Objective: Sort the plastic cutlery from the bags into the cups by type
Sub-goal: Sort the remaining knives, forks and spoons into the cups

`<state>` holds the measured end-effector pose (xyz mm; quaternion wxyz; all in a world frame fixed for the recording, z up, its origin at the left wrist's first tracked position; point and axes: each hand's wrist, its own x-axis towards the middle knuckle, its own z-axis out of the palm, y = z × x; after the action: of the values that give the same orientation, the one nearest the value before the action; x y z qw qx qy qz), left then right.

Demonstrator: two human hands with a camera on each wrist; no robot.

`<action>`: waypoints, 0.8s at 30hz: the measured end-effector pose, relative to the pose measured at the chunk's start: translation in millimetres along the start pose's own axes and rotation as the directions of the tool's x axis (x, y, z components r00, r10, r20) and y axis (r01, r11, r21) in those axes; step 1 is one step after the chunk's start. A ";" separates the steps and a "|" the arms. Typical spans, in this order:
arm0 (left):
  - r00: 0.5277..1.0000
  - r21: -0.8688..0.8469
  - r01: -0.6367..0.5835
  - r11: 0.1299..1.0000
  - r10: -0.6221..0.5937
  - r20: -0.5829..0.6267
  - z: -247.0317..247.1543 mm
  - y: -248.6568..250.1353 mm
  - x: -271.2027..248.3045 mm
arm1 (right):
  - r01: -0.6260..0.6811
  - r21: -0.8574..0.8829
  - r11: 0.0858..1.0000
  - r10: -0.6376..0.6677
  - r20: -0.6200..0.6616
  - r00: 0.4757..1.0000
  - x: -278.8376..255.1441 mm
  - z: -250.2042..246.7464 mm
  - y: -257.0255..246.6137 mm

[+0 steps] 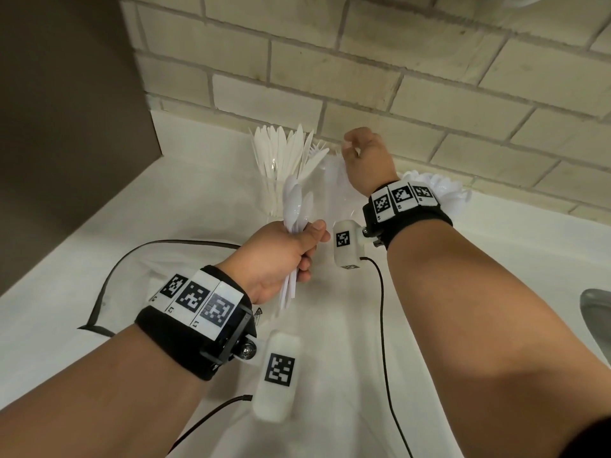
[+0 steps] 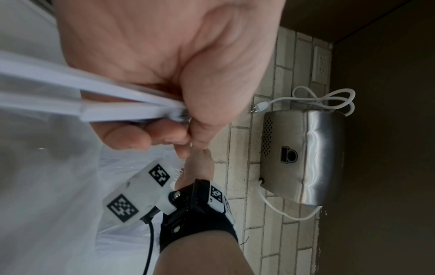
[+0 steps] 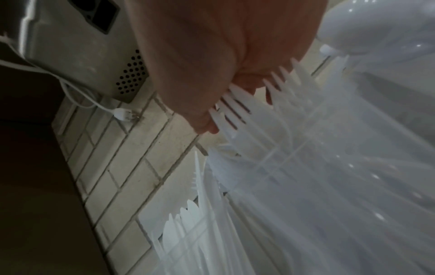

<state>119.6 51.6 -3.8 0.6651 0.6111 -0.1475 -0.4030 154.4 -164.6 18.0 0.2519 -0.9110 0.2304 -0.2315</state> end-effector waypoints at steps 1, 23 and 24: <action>1.000 -0.002 0.000 1.000 0.000 -0.006 -0.6 -0.6 0.0 | -0.006 -0.053 0.999 0.008 0.038 0.999 -0.8 -0.2 0.7; 0.949 0.262 -0.020 0.965 -0.064 0.308 39.4 0.6 -24.2 | -0.011 0.271 0.963 -0.079 0.320 0.944 -158.7 -66.2 -50.1; 0.943 0.257 -0.029 0.966 -0.059 0.328 43.8 -0.2 -26.0 | -0.021 0.283 0.959 -0.057 0.265 0.962 -162.6 -65.2 -50.8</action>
<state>72.9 39.9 12.9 0.5422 0.6168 -0.3040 -0.4829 6.8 -61.4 47.0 0.4068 -0.8906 0.1498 -0.1377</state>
